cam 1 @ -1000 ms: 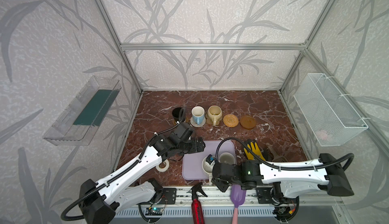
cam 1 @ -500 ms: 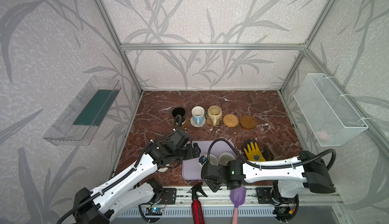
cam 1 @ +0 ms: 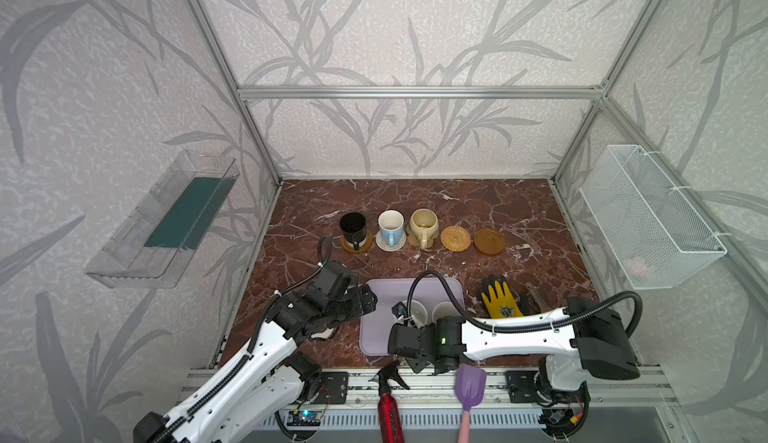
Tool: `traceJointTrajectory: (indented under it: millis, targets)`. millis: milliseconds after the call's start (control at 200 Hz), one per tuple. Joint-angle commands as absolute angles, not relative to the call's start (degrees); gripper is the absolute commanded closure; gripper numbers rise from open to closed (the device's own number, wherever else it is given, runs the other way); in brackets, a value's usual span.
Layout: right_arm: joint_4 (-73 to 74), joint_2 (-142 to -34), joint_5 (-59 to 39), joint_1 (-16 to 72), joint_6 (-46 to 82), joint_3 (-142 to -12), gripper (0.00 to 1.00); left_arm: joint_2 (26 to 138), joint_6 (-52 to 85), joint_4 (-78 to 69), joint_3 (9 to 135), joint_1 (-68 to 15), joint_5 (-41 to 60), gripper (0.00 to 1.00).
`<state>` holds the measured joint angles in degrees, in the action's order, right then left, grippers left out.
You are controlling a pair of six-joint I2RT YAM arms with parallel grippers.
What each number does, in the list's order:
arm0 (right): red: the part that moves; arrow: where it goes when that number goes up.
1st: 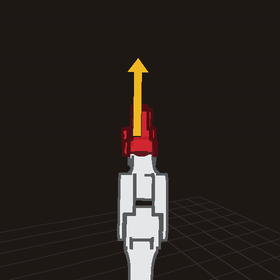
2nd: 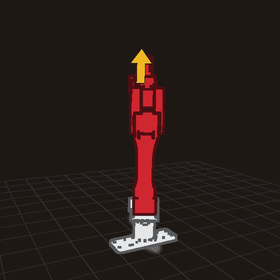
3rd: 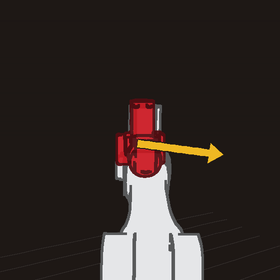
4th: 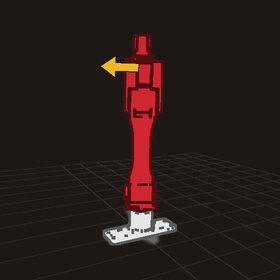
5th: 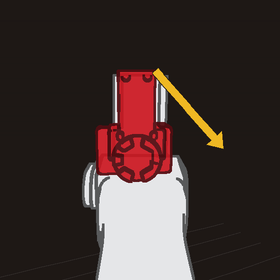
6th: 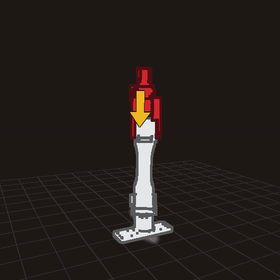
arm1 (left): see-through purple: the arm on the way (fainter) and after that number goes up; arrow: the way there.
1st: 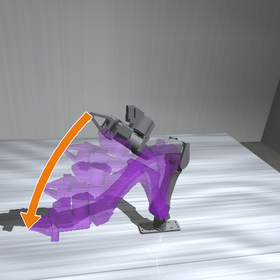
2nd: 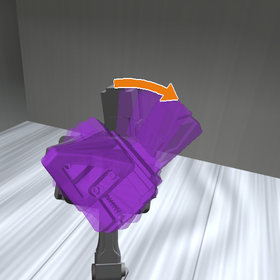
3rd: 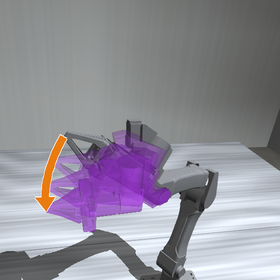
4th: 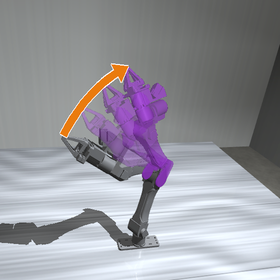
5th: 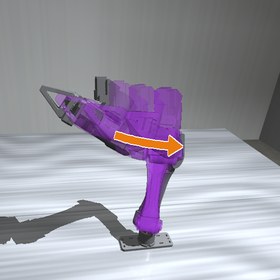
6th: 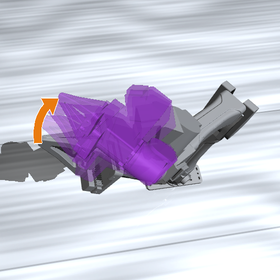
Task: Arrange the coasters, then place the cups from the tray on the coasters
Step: 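Grasp the white speckled mug's handle with the right gripper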
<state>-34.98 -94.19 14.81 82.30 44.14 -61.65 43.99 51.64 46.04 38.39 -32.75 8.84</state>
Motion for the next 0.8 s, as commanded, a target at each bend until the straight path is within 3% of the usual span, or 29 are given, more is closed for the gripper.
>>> traceJointTrajectory:
  millis: [0,795]
  targets:
    - [-33.85,-94.89,18.76,81.51,45.78,-62.97,0.64,42.55,52.07,48.3,37.63,-31.93,9.23,0.09]
    - [-28.69,-97.47,21.08,79.98,43.74,-62.81,0.84,42.17,55.07,45.88,37.31,-31.78,13.21,0.15]
